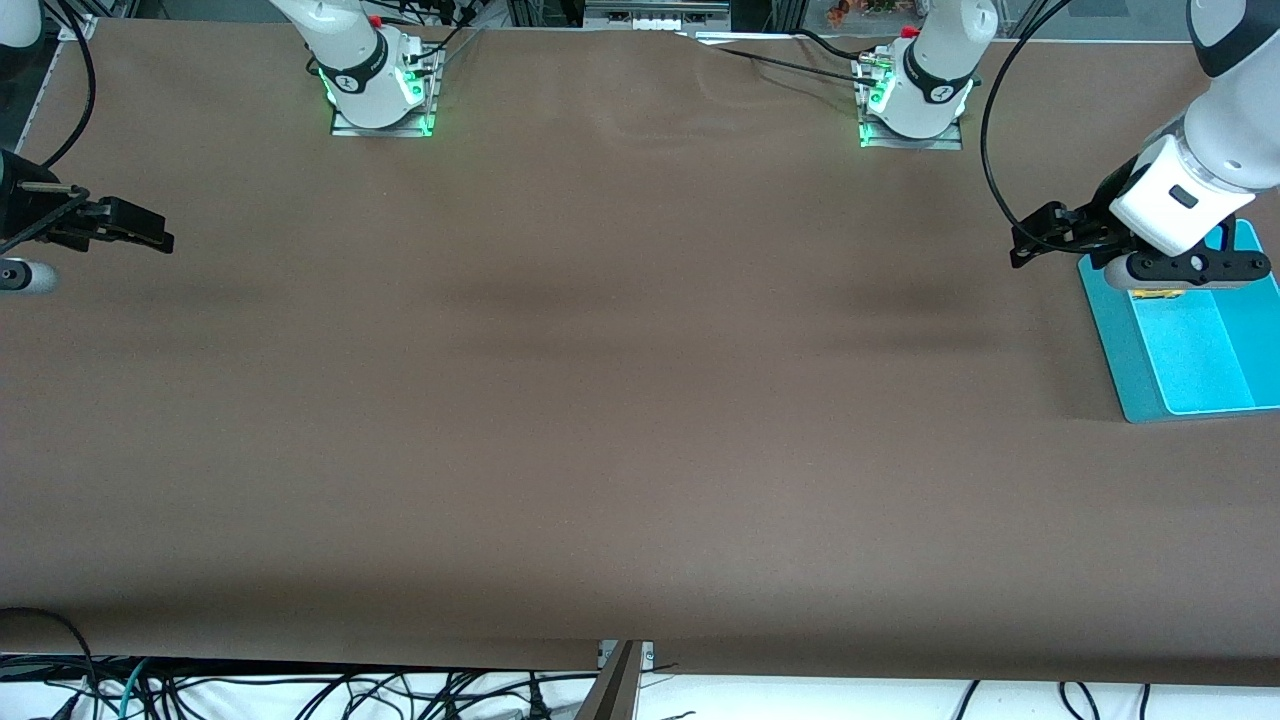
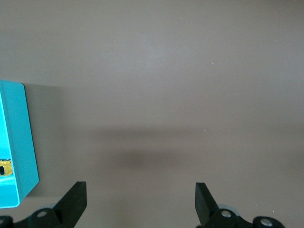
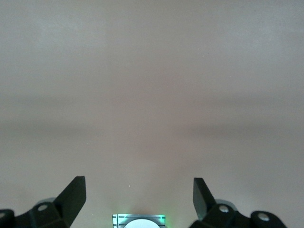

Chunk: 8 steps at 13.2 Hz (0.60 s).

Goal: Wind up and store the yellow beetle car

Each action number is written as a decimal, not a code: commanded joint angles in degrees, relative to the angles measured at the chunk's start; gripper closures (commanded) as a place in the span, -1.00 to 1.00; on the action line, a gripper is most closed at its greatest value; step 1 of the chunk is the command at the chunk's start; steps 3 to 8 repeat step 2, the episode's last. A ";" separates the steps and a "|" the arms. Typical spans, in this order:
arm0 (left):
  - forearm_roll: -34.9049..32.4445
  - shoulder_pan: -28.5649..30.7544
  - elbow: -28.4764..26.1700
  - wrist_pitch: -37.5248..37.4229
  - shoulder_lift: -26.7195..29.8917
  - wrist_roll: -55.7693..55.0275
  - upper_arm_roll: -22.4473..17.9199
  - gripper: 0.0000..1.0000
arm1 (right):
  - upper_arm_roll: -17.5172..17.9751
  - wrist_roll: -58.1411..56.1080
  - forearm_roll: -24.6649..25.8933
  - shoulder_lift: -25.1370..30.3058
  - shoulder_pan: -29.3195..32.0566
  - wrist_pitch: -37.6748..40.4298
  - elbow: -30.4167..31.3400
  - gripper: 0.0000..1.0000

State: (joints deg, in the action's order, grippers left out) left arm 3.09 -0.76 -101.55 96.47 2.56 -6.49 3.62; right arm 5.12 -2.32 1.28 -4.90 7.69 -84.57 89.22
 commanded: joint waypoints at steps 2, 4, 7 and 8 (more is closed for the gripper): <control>0.86 -1.17 -2.07 1.18 2.01 -0.37 -1.07 -1.00 | -0.20 0.65 -0.58 -0.37 -0.14 0.63 -1.15 -1.00; 0.86 -1.17 -2.07 1.18 2.01 -0.37 -1.07 -1.00 | -0.20 0.65 -0.58 -0.37 -0.14 0.63 -1.15 -1.00; 0.86 -1.17 -2.07 1.18 2.01 -0.37 -1.07 -1.00 | -0.20 0.65 -0.58 -0.37 -0.14 0.63 -1.15 -1.00; 0.86 -1.17 -2.07 1.18 2.01 -0.37 -1.07 -1.00 | -0.20 0.65 -0.58 -0.37 -0.14 0.63 -1.15 -1.00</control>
